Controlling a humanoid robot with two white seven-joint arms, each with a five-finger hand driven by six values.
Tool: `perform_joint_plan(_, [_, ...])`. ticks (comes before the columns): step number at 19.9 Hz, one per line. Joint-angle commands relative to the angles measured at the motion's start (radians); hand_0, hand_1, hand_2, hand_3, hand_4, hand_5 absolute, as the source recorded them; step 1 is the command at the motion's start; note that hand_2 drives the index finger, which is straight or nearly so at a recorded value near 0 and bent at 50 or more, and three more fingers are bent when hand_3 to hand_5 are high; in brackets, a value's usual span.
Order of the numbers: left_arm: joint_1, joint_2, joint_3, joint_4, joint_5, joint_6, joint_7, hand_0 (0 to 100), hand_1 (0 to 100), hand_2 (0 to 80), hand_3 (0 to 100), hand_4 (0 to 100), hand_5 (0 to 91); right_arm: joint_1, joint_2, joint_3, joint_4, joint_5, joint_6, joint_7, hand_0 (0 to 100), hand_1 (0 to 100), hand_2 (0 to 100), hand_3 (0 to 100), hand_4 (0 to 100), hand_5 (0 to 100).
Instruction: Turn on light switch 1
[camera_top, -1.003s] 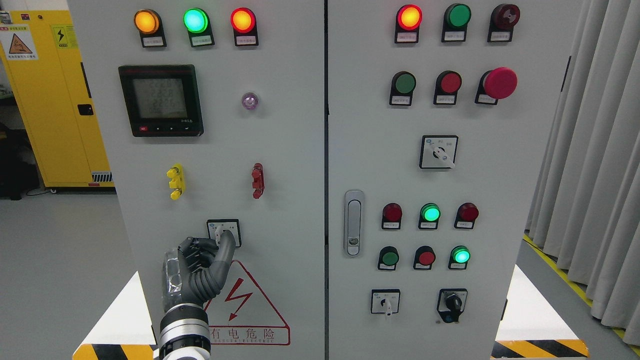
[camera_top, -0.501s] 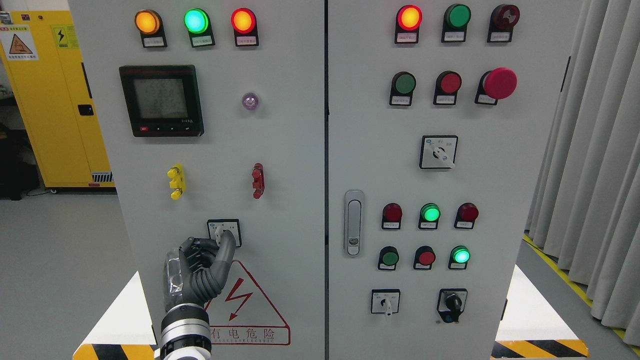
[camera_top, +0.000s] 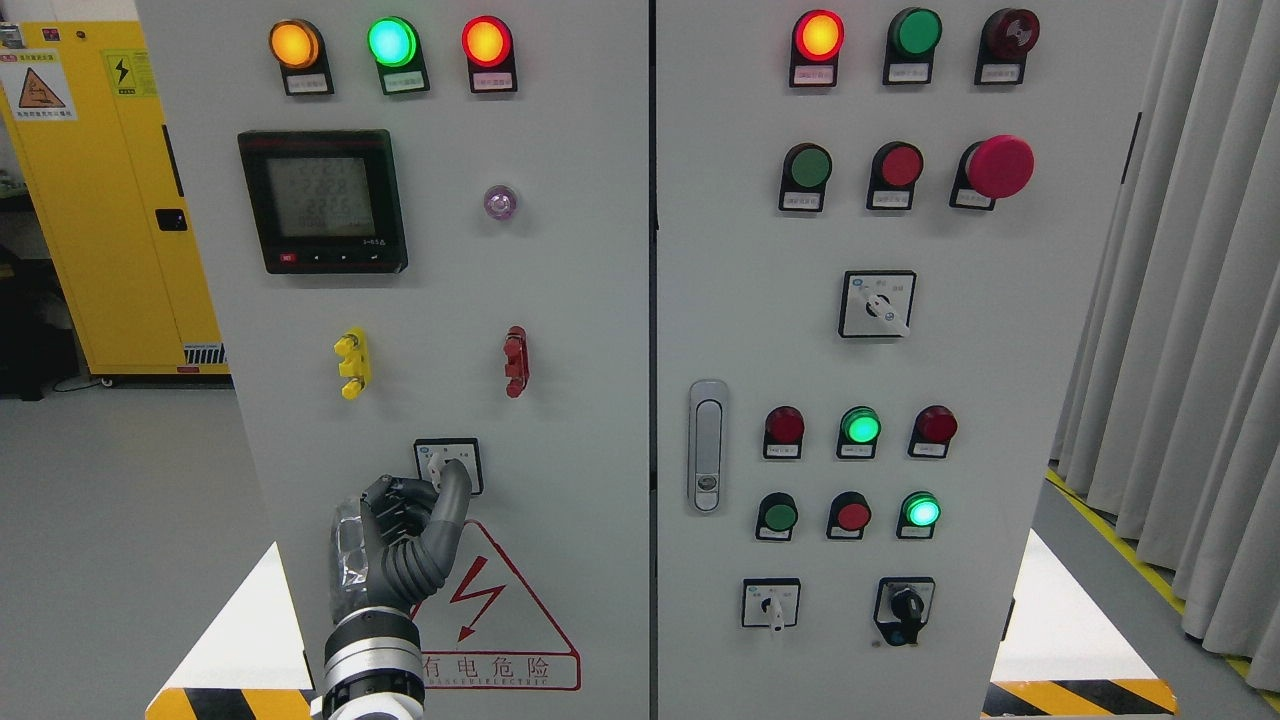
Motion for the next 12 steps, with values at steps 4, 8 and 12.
perform_joint_plan(4, [-0.001,-0.001,-0.001,0.002,0.001,0.000,0.000,50,56,63.4,93,90,87.3,0.000,0.000,0.000,0.000,0.000,0.000,0.001,0,50,4,0,0,0])
perform_joint_plan(8, [-0.001,-0.001,-0.001,0.002,-0.001,-0.003,0.000,50,54,63.0,93,90,87.2,0.000,0.000,0.000,0.000,0.000,0.000,0.001,0,50,4,0,0,0])
perform_joint_plan(12, [0.000,-0.001,-0.001,0.002,0.001,-0.004,0.000,50,53,62.9,93,90,87.1,0.000,0.000,0.000,0.000,0.000,0.000,0.001,0,50,4,0,0,0])
